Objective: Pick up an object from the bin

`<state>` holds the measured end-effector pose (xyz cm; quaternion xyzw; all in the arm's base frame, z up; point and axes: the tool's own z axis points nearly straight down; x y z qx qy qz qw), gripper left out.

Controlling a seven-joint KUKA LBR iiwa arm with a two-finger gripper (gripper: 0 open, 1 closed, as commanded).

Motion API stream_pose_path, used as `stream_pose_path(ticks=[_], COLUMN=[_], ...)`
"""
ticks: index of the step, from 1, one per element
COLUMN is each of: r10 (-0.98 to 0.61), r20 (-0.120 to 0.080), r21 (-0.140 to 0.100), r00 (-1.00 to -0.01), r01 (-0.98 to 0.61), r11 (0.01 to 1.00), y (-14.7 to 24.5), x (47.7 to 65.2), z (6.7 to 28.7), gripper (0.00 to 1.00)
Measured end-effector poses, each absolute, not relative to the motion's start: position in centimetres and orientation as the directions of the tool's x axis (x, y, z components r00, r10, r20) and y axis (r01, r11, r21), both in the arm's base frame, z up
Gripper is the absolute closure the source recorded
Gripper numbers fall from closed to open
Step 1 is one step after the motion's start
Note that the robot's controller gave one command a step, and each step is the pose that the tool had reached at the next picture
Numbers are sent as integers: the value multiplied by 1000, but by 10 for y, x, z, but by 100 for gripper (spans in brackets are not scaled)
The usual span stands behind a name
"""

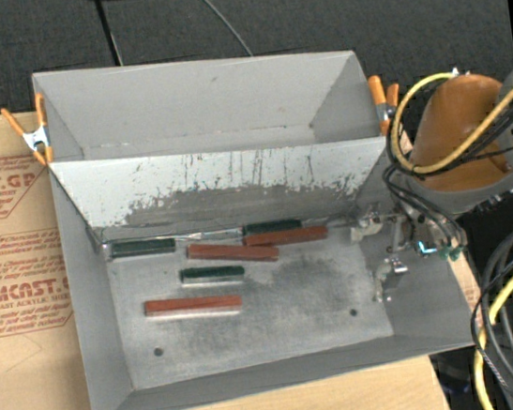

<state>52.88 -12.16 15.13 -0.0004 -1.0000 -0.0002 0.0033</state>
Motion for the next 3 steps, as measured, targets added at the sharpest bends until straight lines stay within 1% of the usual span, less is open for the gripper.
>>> stream_pose_path(ticks=[1, 2, 3], r10=[-1, 17, 40], r20=[-1, -12, -7], r21=[-1, -2, 0], r00=[-1000, -1000, -999], r01=[-1, 17, 40], r11=[1000, 1000, 999], y=[-121, -83, -61], x=[531, 569, 582], z=[156, 111, 92], gripper=[0, 0, 0])
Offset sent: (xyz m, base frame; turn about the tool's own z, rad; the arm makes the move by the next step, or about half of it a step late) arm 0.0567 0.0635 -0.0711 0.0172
